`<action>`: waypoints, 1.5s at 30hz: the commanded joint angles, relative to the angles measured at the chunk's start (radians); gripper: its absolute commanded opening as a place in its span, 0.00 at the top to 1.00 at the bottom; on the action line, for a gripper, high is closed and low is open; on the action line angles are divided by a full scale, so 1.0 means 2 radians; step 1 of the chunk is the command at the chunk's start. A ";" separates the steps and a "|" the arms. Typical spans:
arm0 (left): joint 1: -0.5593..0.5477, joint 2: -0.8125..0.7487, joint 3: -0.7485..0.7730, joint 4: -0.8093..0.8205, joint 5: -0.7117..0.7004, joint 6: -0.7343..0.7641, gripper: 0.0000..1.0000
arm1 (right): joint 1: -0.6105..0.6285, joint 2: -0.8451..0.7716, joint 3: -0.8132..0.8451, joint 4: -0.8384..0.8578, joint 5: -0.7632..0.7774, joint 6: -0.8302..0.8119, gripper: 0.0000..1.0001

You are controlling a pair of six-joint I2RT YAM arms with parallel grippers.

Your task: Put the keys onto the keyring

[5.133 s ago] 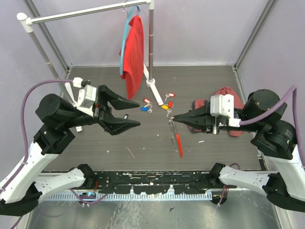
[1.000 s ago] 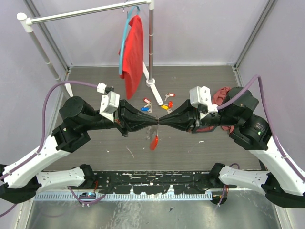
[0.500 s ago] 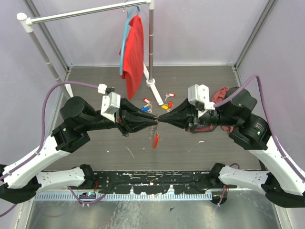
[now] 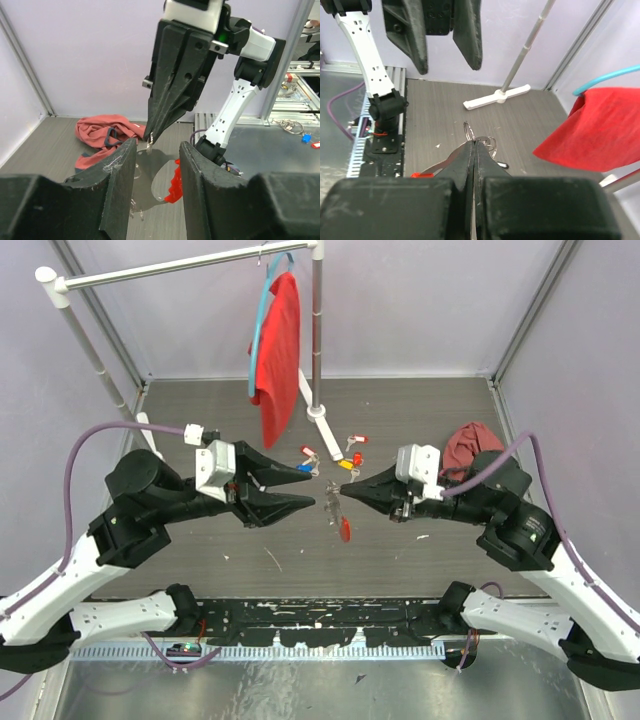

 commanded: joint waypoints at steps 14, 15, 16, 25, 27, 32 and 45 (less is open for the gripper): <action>-0.002 0.000 0.003 -0.005 0.040 0.016 0.57 | 0.002 -0.055 -0.060 0.119 -0.070 -0.258 0.99; -0.002 0.000 0.003 -0.005 0.045 0.017 0.57 | 0.002 -0.056 -0.061 0.119 -0.074 -0.268 0.99; -0.002 0.000 0.002 -0.005 0.048 0.018 0.57 | 0.001 -0.056 -0.061 0.120 -0.081 -0.278 0.99; -0.002 0.009 0.011 -0.023 0.059 0.028 0.59 | 0.002 -0.046 -0.046 0.084 -0.103 -0.340 0.99; -0.002 0.012 0.015 -0.033 0.039 0.032 0.59 | 0.002 -0.040 -0.038 0.075 -0.089 -0.333 0.99; -0.007 0.009 0.020 -0.053 -0.025 0.056 0.49 | 0.002 -0.008 0.008 0.009 -0.053 -0.306 0.99; -0.103 0.023 0.023 -0.076 -0.176 0.140 0.45 | 0.002 -0.020 -0.011 0.033 -0.007 -0.244 0.99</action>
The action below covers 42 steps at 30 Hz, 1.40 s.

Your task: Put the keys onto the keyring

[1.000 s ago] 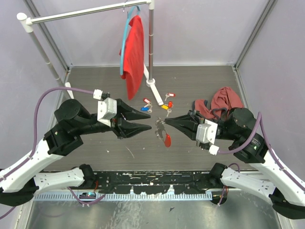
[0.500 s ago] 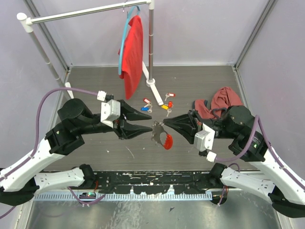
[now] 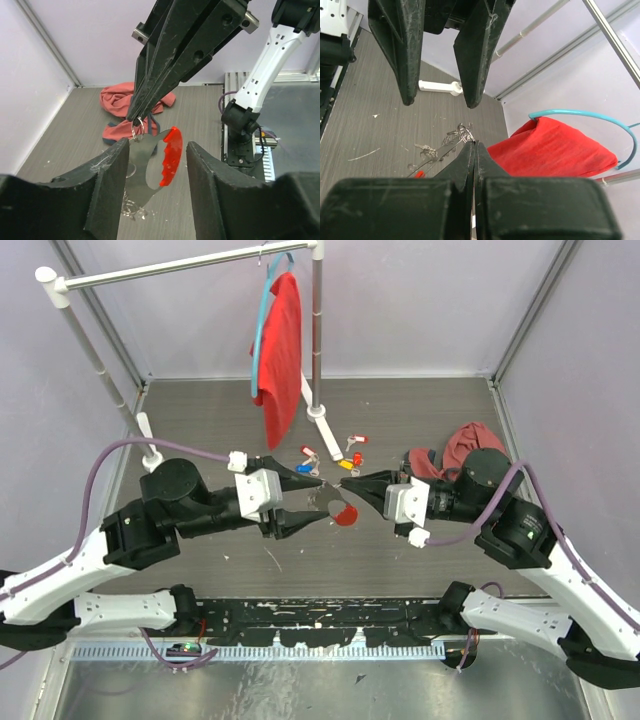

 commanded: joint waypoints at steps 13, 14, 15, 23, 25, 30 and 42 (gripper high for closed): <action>-0.070 -0.017 -0.051 0.111 -0.135 0.034 0.62 | 0.001 -0.046 -0.040 0.127 -0.011 0.050 0.99; -0.073 -0.018 -0.057 0.123 -0.145 0.038 0.63 | 0.002 -0.046 -0.039 0.129 -0.012 0.050 0.99; -0.076 -0.020 -0.062 0.133 -0.152 0.040 0.63 | 0.002 -0.046 -0.040 0.129 -0.015 0.050 0.99; -0.080 -0.022 -0.082 0.186 -0.173 0.047 0.71 | 0.001 -0.044 -0.040 0.134 -0.028 0.050 0.99; -0.081 -0.019 -0.082 0.192 -0.173 0.048 0.72 | 0.001 -0.043 -0.040 0.135 -0.031 0.050 0.99; -0.085 -0.015 -0.080 0.199 -0.167 0.051 0.71 | 0.002 -0.042 -0.039 0.134 -0.032 0.048 0.99; -0.100 -0.018 -0.082 0.193 -0.157 0.058 0.67 | 0.001 -0.044 -0.036 0.127 -0.017 0.049 0.99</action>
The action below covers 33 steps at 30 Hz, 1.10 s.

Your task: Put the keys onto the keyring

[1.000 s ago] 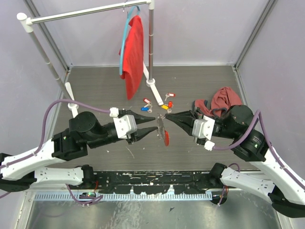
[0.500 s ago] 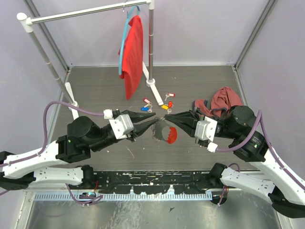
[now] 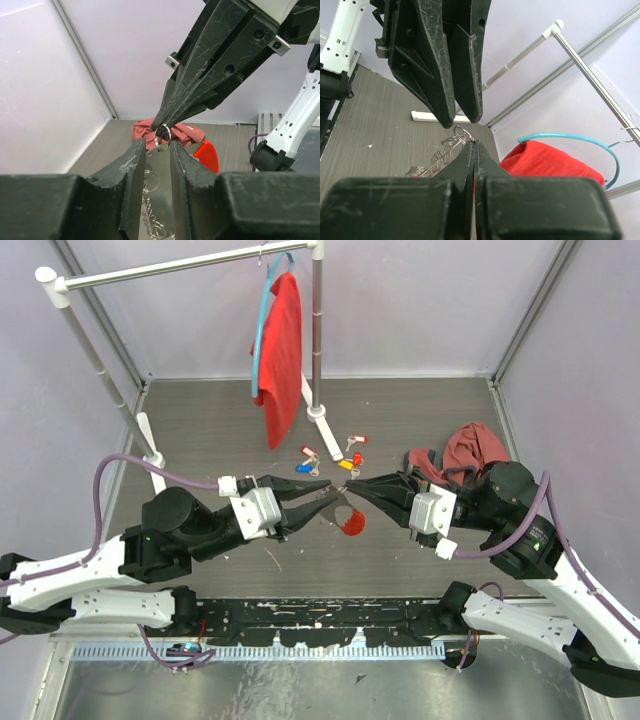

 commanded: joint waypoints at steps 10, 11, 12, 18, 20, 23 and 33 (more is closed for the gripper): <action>-0.012 0.006 -0.003 0.016 -0.017 0.016 0.60 | 0.002 -0.002 0.012 0.032 0.006 0.008 0.99; -0.013 0.008 -0.002 0.016 -0.019 0.018 0.61 | 0.002 -0.002 0.012 0.032 0.005 0.008 0.99; -0.015 0.011 0.000 0.017 -0.021 0.019 0.62 | 0.002 -0.002 0.012 0.032 0.005 0.009 0.99; -0.017 0.020 0.000 0.024 -0.037 0.028 0.70 | 0.002 -0.002 0.012 0.032 0.000 0.009 0.99; -0.018 0.020 0.001 0.026 -0.043 0.030 0.73 | 0.002 -0.002 0.012 0.032 -0.001 0.009 0.99; -0.019 0.021 0.001 0.029 -0.049 0.034 0.76 | 0.002 -0.001 0.013 0.031 -0.004 0.007 0.99; -0.020 0.023 0.002 0.027 -0.076 0.046 0.87 | 0.002 -0.001 0.015 0.023 -0.020 0.001 0.99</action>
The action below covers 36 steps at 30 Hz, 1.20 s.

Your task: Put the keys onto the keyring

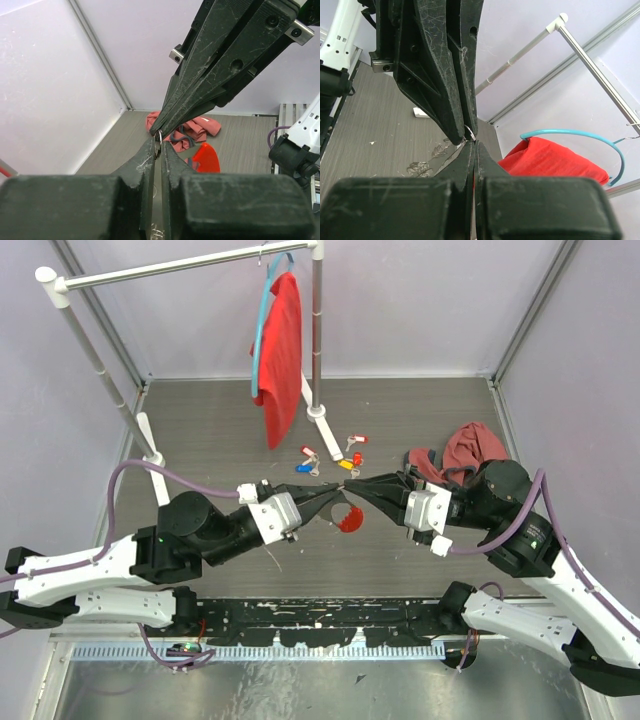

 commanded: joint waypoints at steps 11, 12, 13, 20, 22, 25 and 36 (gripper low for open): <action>-0.001 -0.006 0.004 0.002 -0.020 0.015 1.00 | 0.002 -0.004 0.028 -0.005 -0.038 -0.029 0.88; -0.001 -0.007 0.003 0.001 -0.018 0.017 1.00 | 0.002 -0.005 0.029 -0.011 -0.036 -0.032 0.85; -0.001 -0.008 0.002 0.000 -0.016 0.020 1.00 | 0.001 -0.007 0.031 -0.016 -0.033 -0.035 0.81; -0.001 -0.004 0.010 -0.020 -0.023 0.056 1.00 | 0.002 -0.022 0.034 -0.037 -0.006 -0.042 0.72; -0.002 0.000 0.014 -0.025 -0.031 0.073 1.00 | 0.002 -0.025 0.032 -0.040 0.002 -0.041 0.71; -0.005 -0.002 0.015 -0.022 -0.042 0.105 1.00 | 0.002 -0.030 0.024 -0.039 0.020 -0.033 0.71; -0.012 -0.025 0.002 -0.041 -0.145 0.129 1.00 | 0.002 -0.028 -0.024 -0.031 0.199 0.168 0.68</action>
